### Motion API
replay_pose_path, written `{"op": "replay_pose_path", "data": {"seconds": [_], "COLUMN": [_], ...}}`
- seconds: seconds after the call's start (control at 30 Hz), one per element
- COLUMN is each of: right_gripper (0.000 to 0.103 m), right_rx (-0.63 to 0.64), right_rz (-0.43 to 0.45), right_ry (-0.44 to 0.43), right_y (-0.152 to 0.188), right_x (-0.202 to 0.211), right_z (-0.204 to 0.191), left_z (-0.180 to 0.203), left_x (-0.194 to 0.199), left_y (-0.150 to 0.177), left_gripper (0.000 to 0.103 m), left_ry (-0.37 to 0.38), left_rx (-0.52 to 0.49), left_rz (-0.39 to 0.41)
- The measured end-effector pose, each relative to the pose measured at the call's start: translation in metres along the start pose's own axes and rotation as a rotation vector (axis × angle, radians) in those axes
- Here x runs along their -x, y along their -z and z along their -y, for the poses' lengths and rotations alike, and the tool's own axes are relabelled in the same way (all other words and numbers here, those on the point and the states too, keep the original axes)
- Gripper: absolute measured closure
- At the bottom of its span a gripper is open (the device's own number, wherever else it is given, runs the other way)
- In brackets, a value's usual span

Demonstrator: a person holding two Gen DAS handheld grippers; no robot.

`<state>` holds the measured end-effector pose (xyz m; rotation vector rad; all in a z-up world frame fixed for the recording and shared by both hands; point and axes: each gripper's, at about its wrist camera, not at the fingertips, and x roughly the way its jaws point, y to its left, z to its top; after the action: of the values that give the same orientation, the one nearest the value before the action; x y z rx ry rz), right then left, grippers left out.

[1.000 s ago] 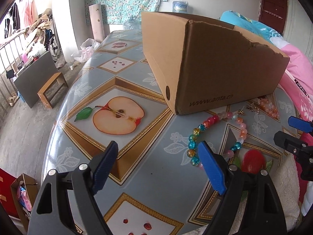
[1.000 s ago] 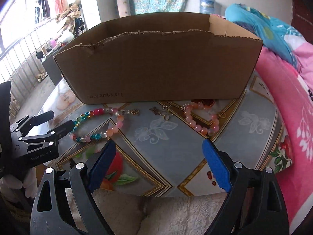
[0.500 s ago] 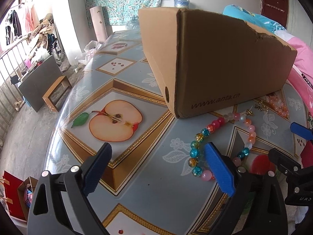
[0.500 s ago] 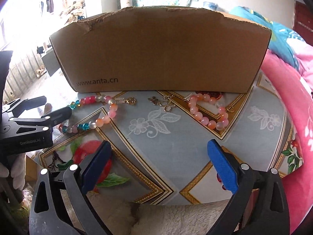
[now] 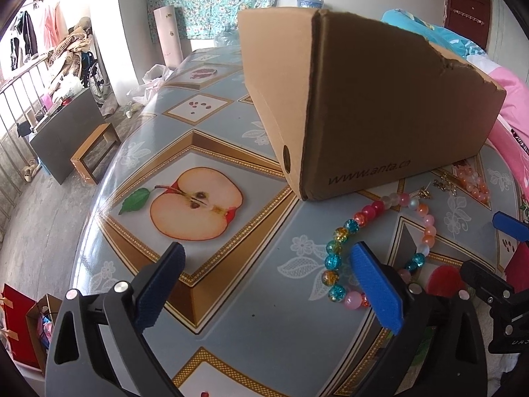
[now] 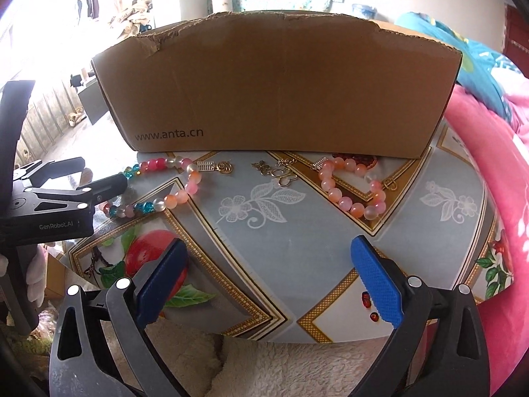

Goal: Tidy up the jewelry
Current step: 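Withdraw the right gripper from the box toward the multicolour bead bracelet, then close the right gripper on the multicolour bead bracelet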

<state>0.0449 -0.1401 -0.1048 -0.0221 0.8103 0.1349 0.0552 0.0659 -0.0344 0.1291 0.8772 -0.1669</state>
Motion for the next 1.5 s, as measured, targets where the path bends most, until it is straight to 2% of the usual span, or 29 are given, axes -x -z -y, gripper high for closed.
{"op": "replay_pose_path", "data": {"seconds": [0.07,0.13,0.2,0.23,0.3,0.4,0.43,0.53,0.6,0.67,0.73,0.9,0.97,1.17,1.27,1.37,1.5], "right_gripper": [0.009,0.016,0.027,0.030,0.045,0.058,0.059,0.066,0.076,0.084,0.090,0.094,0.095,0.095,0.095,0.095,0.096], "right_rx": [-0.032,-0.051,-0.060,-0.063,-0.073,-0.088,-0.086,-0.059,-0.044,-0.038,-0.021,-0.018,-0.023,-0.031,-0.029,-0.021,-0.036], "right_rz": [0.033,0.066,0.077,0.076,0.058,0.018,0.006,-0.027,-0.055,-0.084,-0.082,-0.102,-0.105,-0.110,-0.102,-0.093,-0.090], "right_ry": [-0.044,-0.085,-0.127,-0.146,-0.190,-0.249,-0.266,-0.285,-0.278,-0.278,-0.266,-0.286,-0.290,-0.290,-0.285,-0.281,-0.293], "right_y": [-0.002,-0.008,-0.013,-0.017,-0.024,-0.038,-0.042,-0.049,-0.051,-0.049,-0.047,-0.046,-0.042,-0.040,-0.040,-0.041,-0.039], "right_x": [0.010,0.021,0.025,0.024,0.019,0.008,0.003,-0.004,-0.010,-0.015,-0.015,-0.016,-0.015,-0.014,-0.014,-0.021,-0.021], "right_z": [0.004,0.006,0.006,0.006,0.005,0.003,0.001,-0.010,-0.016,-0.020,-0.021,-0.023,-0.020,-0.016,-0.015,-0.020,-0.019], "left_z": [0.001,0.001,0.000,0.000,-0.001,-0.002,-0.002,-0.002,-0.002,-0.001,0.001,0.010,0.015,0.025,0.028,0.034,0.038], "left_x": [0.001,0.001,0.001,0.000,0.000,-0.002,-0.003,-0.004,-0.004,-0.001,0.004,0.011,0.009,0.002,0.001,0.001,0.000], "left_y": [0.001,0.001,0.001,0.001,0.001,-0.001,-0.001,-0.001,-0.002,-0.002,-0.002,-0.004,-0.005,-0.008,-0.010,-0.011,-0.015], "left_gripper": [0.004,0.004,0.004,0.004,0.004,0.004,0.004,0.004,0.005,0.009,0.015,0.033,0.045,0.065,0.081,0.093,0.094], "left_ry": [-0.005,-0.003,0.003,0.007,0.010,0.013,0.014,0.014,0.012,0.004,0.033,0.108,0.113,0.134,0.136,0.129,0.120], "left_rx": [-0.002,0.003,0.008,0.011,0.008,0.004,0.005,-0.001,-0.012,-0.030,-0.050,-0.094,-0.123,-0.156,-0.160,-0.173,-0.155], "left_rz": [0.006,0.005,-0.002,-0.005,-0.007,-0.007,-0.007,0.000,0.003,0.020,0.050,0.074,0.067,0.017,0.009,0.005,-0.019]}}
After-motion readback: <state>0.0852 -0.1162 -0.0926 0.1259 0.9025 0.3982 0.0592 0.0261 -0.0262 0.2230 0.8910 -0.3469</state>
